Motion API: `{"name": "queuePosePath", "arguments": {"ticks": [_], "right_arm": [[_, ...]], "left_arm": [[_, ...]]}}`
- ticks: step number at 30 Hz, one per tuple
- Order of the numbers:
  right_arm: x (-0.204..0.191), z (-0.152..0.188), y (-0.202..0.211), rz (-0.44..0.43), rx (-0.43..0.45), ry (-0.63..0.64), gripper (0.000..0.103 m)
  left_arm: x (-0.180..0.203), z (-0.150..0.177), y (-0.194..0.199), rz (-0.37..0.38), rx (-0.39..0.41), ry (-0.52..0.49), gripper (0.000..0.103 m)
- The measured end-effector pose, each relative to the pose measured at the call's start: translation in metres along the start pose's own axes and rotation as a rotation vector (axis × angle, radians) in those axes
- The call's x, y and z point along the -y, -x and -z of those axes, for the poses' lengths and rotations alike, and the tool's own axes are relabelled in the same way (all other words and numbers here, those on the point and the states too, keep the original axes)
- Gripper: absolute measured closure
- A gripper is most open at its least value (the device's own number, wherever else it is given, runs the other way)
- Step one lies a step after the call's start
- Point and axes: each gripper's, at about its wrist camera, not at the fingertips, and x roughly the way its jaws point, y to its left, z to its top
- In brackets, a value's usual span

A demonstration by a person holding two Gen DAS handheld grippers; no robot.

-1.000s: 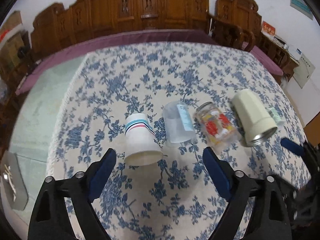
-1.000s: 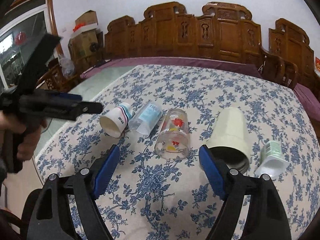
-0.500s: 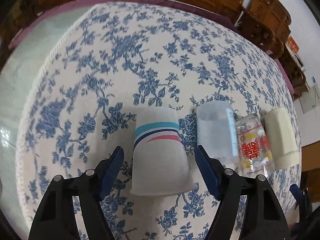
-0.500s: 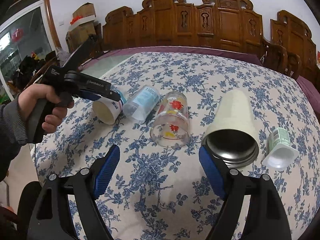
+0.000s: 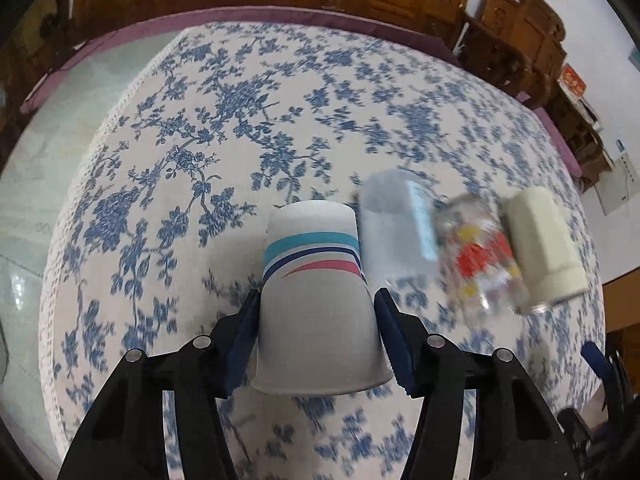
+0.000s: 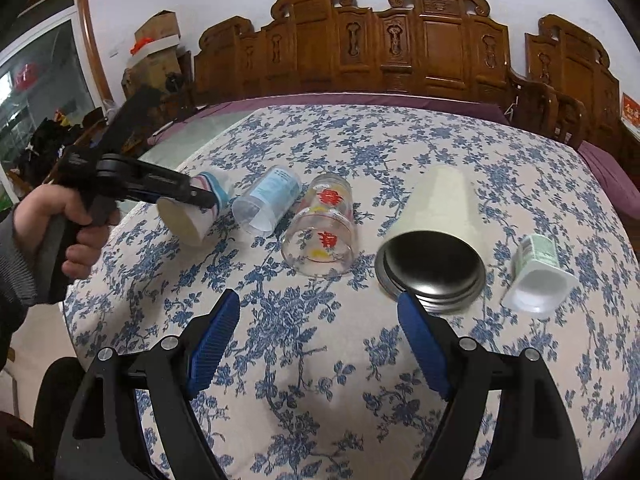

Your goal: Flip cup upside down

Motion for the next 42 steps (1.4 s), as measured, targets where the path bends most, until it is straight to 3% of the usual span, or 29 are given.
{"name": "queuePosePath", "arguments": {"ticks": [10, 22, 30, 32, 34, 39, 42], "right_arm": [[0.019, 0.032, 0.047, 0.050, 0.035, -0.049, 0.020], [0.054, 0.082, 0.085, 0.135, 0.045, -0.134, 0.020], [0.061, 0.083, 0.093, 0.145, 0.040, -0.153, 0.020], [0.059, 0.079, 0.094, 0.153, 0.038, -0.139, 0.020], [0.057, 0.075, 0.097, 0.152, 0.040, -0.132, 0.020], [0.047, 0.061, 0.104, 0.141, 0.044, -0.112, 0.020], [0.037, 0.051, 0.105, 0.121, 0.040, -0.105, 0.020]], "left_arm": [[0.068, 0.069, 0.048, 0.044, 0.089, -0.085, 0.048], [0.151, 0.128, 0.030, 0.070, 0.116, -0.194, 0.048], [0.168, 0.136, 0.005, 0.089, 0.064, -0.221, 0.047], [0.171, 0.135, 0.003, 0.083, 0.054, -0.231, 0.040], [0.171, 0.136, 0.009, 0.090, 0.074, -0.231, 0.034], [0.157, 0.131, 0.034, 0.097, 0.128, -0.205, 0.030], [0.143, 0.128, 0.054, 0.083, 0.194, -0.184, 0.020]]}}
